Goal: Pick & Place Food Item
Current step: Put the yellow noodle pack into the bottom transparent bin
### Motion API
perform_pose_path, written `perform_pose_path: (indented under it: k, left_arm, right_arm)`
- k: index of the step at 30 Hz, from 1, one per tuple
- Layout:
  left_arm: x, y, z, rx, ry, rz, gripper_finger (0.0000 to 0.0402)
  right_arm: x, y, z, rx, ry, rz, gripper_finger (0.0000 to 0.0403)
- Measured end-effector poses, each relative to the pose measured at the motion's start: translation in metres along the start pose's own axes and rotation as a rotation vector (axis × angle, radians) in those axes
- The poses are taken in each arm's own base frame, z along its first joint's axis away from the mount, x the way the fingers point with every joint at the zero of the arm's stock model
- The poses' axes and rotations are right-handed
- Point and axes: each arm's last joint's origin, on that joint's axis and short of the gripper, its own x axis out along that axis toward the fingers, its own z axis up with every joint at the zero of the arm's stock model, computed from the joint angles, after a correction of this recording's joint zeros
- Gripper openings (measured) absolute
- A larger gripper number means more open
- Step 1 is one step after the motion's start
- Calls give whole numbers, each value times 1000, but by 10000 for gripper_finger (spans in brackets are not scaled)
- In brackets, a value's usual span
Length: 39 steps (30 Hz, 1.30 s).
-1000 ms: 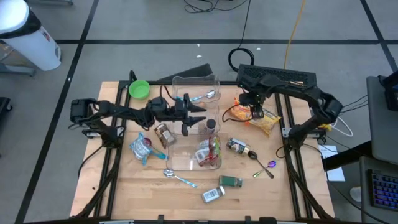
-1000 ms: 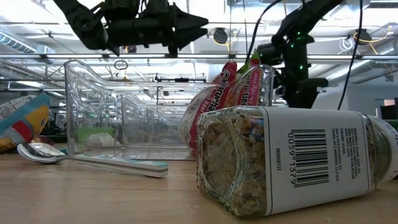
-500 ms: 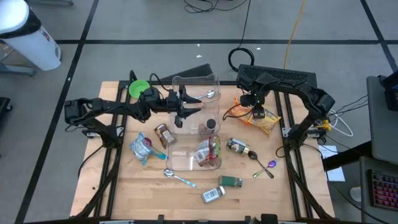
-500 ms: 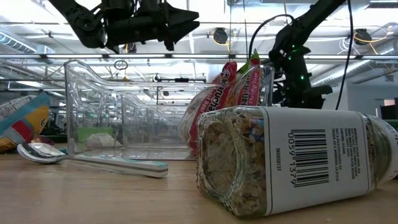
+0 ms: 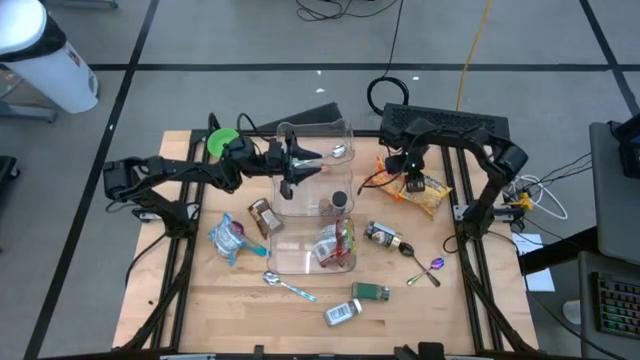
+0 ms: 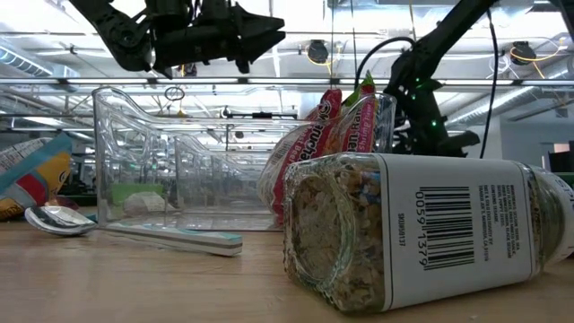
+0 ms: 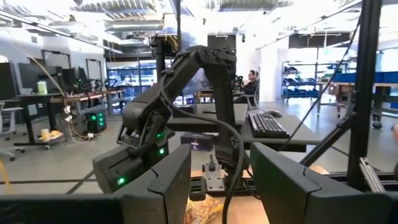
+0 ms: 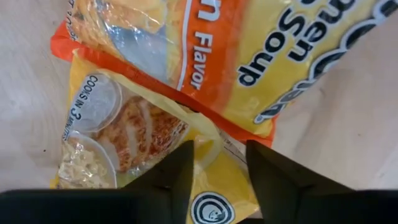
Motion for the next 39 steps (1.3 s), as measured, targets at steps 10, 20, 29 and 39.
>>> perform_pose_path:
  k: [10,20,29,39]
  left_arm:
    - [0,-2,0,-16,3,-61,170]
    - [2,-8,-7,-142,69,-76,170]
    - [12,-39,-15,-212,141,-100,170]
    - [25,-78,-14,-203,165,3,170]
  right_arm:
    - [-1,0,-1,4,11,-6,6]
    - [-46,13,-12,30,-15,-181,1]
    - [-108,49,-33,58,-251,-243,0]
    - [-136,88,-64,84,-449,-208,0]
